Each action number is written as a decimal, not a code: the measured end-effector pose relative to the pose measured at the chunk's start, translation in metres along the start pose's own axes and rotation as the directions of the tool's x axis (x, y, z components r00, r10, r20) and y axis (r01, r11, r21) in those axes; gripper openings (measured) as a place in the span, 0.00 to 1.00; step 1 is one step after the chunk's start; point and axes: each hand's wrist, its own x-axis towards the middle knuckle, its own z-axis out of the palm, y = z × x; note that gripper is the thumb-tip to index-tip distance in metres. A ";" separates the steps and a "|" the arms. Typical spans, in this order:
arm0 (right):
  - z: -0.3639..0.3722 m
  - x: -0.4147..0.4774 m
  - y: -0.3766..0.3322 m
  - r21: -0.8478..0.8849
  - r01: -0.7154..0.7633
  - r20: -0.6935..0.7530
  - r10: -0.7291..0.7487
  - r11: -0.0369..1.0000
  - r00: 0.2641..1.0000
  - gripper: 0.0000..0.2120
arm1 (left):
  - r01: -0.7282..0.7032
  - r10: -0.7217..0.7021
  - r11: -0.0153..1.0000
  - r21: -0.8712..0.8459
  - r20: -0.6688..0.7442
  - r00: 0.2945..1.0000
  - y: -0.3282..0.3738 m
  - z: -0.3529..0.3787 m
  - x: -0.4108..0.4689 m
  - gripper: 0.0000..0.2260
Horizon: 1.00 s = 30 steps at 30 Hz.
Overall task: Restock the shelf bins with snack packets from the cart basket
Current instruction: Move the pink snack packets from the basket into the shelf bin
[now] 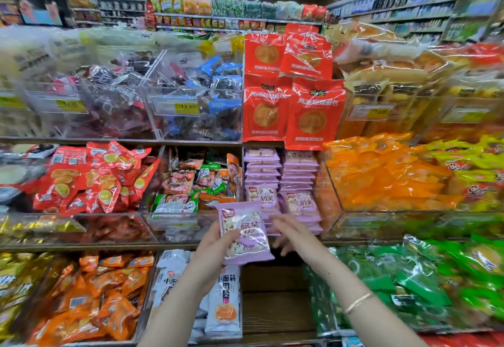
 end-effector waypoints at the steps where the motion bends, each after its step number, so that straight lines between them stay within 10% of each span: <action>1: 0.002 -0.010 0.002 0.019 0.002 0.061 -0.003 1.000 0.998 0.16 | -0.012 0.012 1.000 0.021 0.038 0.999 0.002 0.008 0.004 0.14; 7: -0.013 -0.014 0.016 0.714 -0.090 -0.093 0.221 0.694 0.971 0.13 | 0.006 -0.046 0.980 0.198 0.197 0.979 0.017 0.051 0.026 0.20; 19: -0.025 0.028 0.028 0.872 0.231 -0.392 0.333 0.432 0.858 0.15 | -0.347 0.274 0.572 0.743 0.226 0.935 0.012 0.065 0.051 0.32; 22: -0.015 0.007 0.045 0.662 0.153 -0.504 0.285 0.734 0.815 0.18 | -0.432 0.397 0.323 0.842 0.294 0.870 0.006 0.073 0.063 0.33; 25: -0.014 -0.002 0.048 -0.075 0.082 -0.578 -0.110 0.994 0.809 0.22 | -0.377 0.415 -0.023 0.926 0.352 0.839 0.000 0.081 0.082 0.38; 27: -0.024 0.011 0.041 -0.627 0.085 -0.363 -0.387 0.774 0.848 0.30 | -0.262 0.354 -0.220 0.940 0.327 0.876 -0.003 0.087 0.094 0.39; 30: -0.041 0.042 0.033 -0.948 0.013 -0.128 -0.419 0.319 0.899 0.47 | -0.160 0.327 -0.308 0.938 0.262 0.908 -0.010 0.090 0.108 0.31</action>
